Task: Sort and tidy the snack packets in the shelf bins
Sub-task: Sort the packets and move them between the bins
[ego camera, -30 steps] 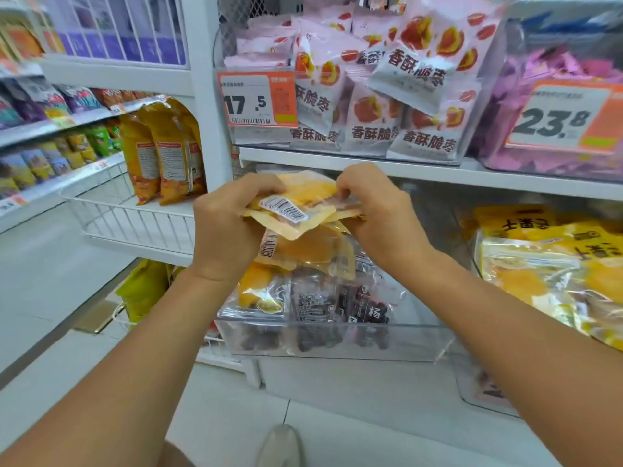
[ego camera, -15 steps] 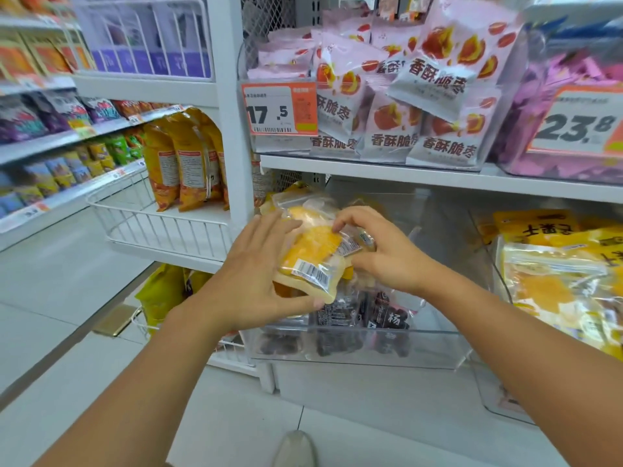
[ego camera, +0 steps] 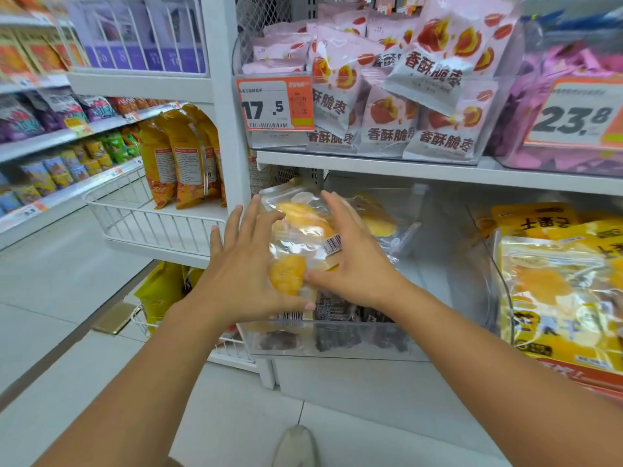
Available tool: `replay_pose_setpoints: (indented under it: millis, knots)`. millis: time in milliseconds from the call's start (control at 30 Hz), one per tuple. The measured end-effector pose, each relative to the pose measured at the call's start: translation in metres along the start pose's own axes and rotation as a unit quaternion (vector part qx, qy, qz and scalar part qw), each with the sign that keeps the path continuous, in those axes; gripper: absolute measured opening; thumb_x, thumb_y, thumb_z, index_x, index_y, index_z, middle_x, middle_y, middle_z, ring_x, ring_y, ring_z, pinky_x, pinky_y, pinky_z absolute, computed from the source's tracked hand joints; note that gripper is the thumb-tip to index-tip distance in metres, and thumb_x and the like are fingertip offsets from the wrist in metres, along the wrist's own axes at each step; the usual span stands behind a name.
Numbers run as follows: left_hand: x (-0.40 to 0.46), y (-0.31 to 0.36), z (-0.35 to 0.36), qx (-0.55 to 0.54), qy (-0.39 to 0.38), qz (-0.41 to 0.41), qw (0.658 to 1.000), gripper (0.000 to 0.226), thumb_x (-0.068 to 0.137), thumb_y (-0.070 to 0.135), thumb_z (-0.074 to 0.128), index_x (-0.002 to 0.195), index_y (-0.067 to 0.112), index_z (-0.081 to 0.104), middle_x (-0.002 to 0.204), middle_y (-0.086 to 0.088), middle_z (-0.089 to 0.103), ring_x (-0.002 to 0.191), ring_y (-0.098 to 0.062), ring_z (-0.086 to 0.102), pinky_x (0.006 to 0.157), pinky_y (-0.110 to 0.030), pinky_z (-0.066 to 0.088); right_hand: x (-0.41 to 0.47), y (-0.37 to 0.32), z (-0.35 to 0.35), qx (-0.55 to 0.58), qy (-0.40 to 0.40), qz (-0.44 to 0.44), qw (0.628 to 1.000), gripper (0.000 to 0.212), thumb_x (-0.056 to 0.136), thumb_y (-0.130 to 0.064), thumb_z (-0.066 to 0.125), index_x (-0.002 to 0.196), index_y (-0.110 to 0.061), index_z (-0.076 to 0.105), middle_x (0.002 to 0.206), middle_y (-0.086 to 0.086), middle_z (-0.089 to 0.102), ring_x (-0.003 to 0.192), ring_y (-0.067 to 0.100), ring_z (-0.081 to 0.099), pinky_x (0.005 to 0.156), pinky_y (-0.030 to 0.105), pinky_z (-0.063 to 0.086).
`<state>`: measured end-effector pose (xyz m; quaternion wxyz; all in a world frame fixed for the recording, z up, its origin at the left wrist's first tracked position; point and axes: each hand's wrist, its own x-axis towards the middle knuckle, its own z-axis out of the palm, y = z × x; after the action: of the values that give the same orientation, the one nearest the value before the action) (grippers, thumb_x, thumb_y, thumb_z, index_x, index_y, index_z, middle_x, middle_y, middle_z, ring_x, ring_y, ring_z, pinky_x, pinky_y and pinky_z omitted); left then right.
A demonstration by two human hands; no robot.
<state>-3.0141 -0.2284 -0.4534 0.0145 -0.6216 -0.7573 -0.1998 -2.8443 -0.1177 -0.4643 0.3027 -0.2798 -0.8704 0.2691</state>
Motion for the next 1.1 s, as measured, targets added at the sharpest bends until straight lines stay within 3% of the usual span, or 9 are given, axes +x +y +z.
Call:
replay_pose_setpoints:
  millis: [200, 333, 467, 567, 667, 767, 933, 1033, 1100]
  knots:
    - [-0.001, 0.002, -0.005, 0.012, 0.004, 0.022, 1.000, 0.133, 0.052, 0.081, 0.076, 0.154, 0.045, 0.000, 0.165, 0.013, -0.014, 0.153, -0.021, -0.010, 0.120, -0.063, 0.002, -0.016, 0.007, -0.021, 0.034, 0.067, 0.022, 0.997, 0.088, 0.077, -0.033, 0.081, 0.151, -0.033, 0.031, 0.160, -0.009, 0.024, 0.147, 0.007, 0.023, 0.117, 0.027, 0.025]
    - [0.004, 0.007, 0.001, 0.048, -0.024, 0.028, 0.998, 0.131, 0.055, 0.085, 0.071, 0.153, 0.047, -0.006, 0.164, 0.013, -0.020, 0.152, -0.019, -0.017, 0.118, -0.066, -0.005, -0.008, 0.031, -0.039, -0.016, 0.175, 0.218, 0.960, 0.085, 0.081, -0.043, 0.073, 0.151, -0.021, 0.030, 0.158, 0.006, 0.028, 0.148, 0.025, 0.023, 0.119, 0.045, 0.027]
    - [0.005, 0.019, -0.005, 0.027, 0.015, 0.018, 0.999, 0.138, 0.052, 0.092, 0.064, 0.154, 0.043, -0.015, 0.165, 0.011, -0.017, 0.153, -0.019, -0.015, 0.118, -0.063, -0.008, 0.000, 0.047, -0.046, 0.148, 0.227, 0.395, 0.878, 0.058, 0.088, -0.032, 0.063, 0.137, -0.009, 0.043, 0.137, 0.010, 0.049, 0.116, 0.031, 0.052, 0.100, 0.045, 0.045]
    - [0.005, 0.031, -0.005, 0.018, 0.025, 0.055, 0.998, 0.130, 0.056, 0.087, 0.067, 0.154, 0.047, -0.010, 0.165, 0.013, -0.014, 0.153, -0.017, -0.015, 0.119, -0.061, -0.007, 0.004, 0.054, -0.040, 0.153, 0.204, 0.379, 0.890, 0.032, 0.088, -0.025, 0.063, 0.113, -0.007, 0.057, 0.108, 0.009, 0.065, 0.098, 0.030, 0.063, 0.090, 0.046, 0.053]
    - [0.011, 0.041, 0.003, 0.061, -0.012, 0.103, 0.993, 0.103, 0.068, 0.077, 0.069, 0.153, 0.051, 0.016, 0.165, 0.017, -0.013, 0.153, -0.016, -0.016, 0.119, -0.064, -0.005, 0.007, 0.053, -0.036, 0.129, 0.179, 0.325, 0.920, 0.016, 0.087, -0.023, 0.065, 0.098, -0.013, 0.072, 0.084, -0.001, 0.068, 0.090, 0.028, 0.067, 0.082, 0.039, 0.055]
    - [0.019, 0.046, 0.008, 0.080, -0.022, 0.089, 0.993, 0.084, 0.072, 0.078, 0.064, 0.145, 0.048, 0.037, 0.166, 0.015, 0.000, 0.153, -0.016, -0.010, 0.119, -0.064, -0.005, 0.007, 0.051, -0.033, 0.124, 0.117, 0.269, 0.948, 0.028, 0.089, -0.032, 0.071, 0.115, -0.023, 0.075, 0.105, -0.007, 0.076, 0.101, 0.013, 0.070, 0.096, 0.038, 0.054]
    - [0.023, 0.041, 0.012, 0.064, -0.013, 0.039, 0.997, 0.105, 0.059, 0.098, 0.040, 0.150, 0.047, 0.029, 0.166, 0.011, 0.013, 0.153, -0.020, 0.005, 0.120, -0.062, 0.007, 0.014, 0.036, -0.027, 0.008, 0.038, 0.155, 0.987, 0.029, 0.093, -0.039, 0.066, 0.119, -0.028, 0.074, 0.116, -0.011, 0.073, 0.111, 0.008, 0.065, 0.103, 0.030, 0.046]
    - [0.022, 0.039, 0.010, 0.082, 0.000, 0.021, 0.996, 0.111, 0.052, 0.102, 0.037, 0.149, 0.049, 0.025, 0.166, 0.012, 0.007, 0.153, -0.023, 0.001, 0.119, -0.064, 0.003, 0.018, 0.025, -0.021, -0.024, -0.006, 0.102, 0.994, 0.021, 0.098, -0.035, 0.056, 0.096, -0.029, 0.076, 0.068, -0.020, 0.066, 0.075, 0.011, 0.059, 0.085, 0.034, 0.041]
    - [0.020, 0.041, 0.011, 0.087, 0.010, 0.021, 0.996, 0.112, 0.051, 0.102, 0.039, 0.149, 0.049, 0.026, 0.166, 0.014, 0.006, 0.153, -0.022, 0.001, 0.118, -0.066, 0.003, 0.014, 0.022, -0.020, -0.037, -0.030, 0.094, 0.994, 0.023, 0.100, -0.024, 0.050, 0.095, -0.026, 0.072, 0.064, -0.012, 0.060, 0.069, 0.014, 0.055, 0.073, 0.034, 0.044]
